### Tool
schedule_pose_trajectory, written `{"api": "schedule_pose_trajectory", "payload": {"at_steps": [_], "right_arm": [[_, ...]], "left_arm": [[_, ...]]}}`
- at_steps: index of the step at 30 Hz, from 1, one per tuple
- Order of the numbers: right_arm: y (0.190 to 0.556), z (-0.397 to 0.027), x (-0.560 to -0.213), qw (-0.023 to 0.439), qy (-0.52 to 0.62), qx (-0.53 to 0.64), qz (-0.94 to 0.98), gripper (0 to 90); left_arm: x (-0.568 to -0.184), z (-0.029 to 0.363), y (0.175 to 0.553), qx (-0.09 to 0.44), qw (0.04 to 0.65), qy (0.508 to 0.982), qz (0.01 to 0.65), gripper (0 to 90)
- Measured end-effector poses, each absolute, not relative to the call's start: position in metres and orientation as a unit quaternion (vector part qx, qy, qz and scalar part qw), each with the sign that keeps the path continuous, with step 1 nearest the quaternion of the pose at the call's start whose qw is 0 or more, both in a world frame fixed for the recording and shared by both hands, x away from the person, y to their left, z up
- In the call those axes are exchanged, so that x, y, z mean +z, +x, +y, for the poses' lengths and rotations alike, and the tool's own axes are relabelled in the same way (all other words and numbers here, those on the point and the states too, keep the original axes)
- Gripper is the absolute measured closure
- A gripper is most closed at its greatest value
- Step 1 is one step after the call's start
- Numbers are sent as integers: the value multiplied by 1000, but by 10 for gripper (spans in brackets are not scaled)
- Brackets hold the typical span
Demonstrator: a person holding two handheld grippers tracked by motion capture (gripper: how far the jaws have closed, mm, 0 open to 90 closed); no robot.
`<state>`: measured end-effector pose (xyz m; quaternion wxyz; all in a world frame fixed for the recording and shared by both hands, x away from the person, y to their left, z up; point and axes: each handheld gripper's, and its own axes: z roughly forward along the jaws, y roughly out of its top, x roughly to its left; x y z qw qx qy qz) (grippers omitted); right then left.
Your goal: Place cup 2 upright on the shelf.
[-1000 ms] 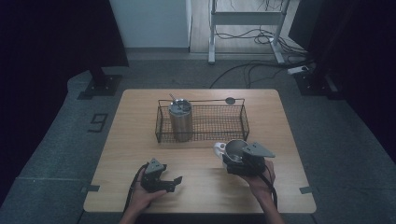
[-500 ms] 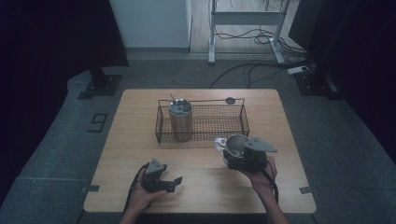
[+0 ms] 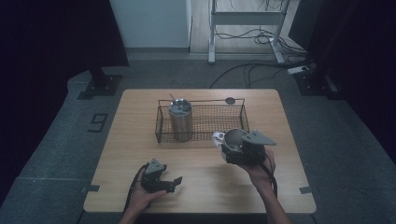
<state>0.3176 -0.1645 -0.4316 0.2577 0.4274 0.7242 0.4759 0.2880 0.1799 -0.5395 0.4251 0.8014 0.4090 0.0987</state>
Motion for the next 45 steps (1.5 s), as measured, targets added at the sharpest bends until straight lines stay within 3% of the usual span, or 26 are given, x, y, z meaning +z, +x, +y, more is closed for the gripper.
{"api": "schedule_pose_trajectory", "payload": {"at_steps": [45], "right_arm": [[361, -157, -397, 261, 443, 488, 705, 67]], "left_arm": [[-541, 181, 288, 98, 422, 803, 409, 125]]}}
